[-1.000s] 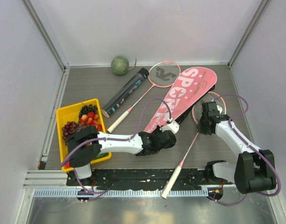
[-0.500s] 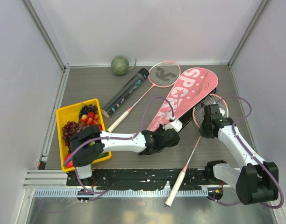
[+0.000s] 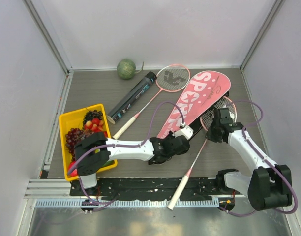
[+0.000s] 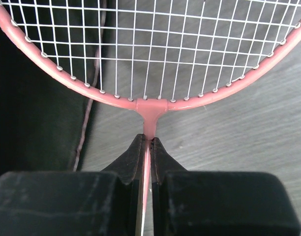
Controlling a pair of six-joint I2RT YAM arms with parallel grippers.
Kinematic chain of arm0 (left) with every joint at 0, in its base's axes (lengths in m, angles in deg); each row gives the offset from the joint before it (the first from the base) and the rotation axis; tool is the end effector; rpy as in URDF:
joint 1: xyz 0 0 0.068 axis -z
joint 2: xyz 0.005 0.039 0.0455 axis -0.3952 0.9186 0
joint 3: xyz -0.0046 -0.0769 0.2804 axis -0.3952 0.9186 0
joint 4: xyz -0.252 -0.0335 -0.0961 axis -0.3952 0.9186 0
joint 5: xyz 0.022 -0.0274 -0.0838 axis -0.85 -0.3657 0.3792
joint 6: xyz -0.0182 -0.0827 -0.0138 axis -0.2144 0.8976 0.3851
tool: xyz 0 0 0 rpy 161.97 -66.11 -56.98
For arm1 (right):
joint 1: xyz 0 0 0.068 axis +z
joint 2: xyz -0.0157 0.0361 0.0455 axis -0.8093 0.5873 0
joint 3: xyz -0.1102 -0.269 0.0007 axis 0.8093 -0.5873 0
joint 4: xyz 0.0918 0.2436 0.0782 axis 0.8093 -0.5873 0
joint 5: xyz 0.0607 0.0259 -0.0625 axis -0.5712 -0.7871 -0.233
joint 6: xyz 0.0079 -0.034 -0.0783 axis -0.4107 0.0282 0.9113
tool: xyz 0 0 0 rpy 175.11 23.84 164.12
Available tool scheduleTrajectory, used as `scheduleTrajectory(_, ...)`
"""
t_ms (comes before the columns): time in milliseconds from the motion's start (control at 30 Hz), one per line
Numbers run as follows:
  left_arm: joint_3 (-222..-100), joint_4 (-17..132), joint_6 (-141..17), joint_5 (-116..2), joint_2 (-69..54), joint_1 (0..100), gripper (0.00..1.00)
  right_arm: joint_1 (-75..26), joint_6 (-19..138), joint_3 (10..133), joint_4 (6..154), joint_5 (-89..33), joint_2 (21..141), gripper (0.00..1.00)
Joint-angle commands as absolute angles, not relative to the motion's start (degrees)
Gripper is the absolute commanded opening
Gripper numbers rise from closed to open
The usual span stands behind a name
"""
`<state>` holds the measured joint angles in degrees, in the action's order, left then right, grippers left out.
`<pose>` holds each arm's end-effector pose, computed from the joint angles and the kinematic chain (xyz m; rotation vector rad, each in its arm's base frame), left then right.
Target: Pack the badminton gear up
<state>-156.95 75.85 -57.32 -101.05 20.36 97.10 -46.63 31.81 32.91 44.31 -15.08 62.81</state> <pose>0.1574 -0.3845 0.1840 0.8615 2.0903 -0.0436 0.2171 0.0211 0.1758 0.6541 2.5703 0.1206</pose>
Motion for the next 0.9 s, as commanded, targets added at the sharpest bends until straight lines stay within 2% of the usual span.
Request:
scheduleTrajectory(0, -155.8, 70.4, -57.2, -100.3, 18.9, 97.9, 0.00, -46.3, 28.7, 37.5, 52.9, -18.0, 66.0, 0.05)
scheduleTrajectory(300, -155.1, 68.7, -58.5, -99.4, 19.4, 99.2, 0.00, -45.8, 27.6, 39.7, 57.8, -19.0, 70.4, 0.05)
scheduleTrajectory(600, -155.2, 67.3, -59.7, -99.1, 19.6, 99.6, 0.00, -38.7, 25.8, 37.4, 57.1, -22.2, 72.1, 0.05)
scheduleTrajectory(867, -153.6, 66.7, -58.3, -98.8, 18.5, 99.7, 0.00, -39.5, 26.4, 38.5, 61.8, -14.9, 72.4, 0.06)
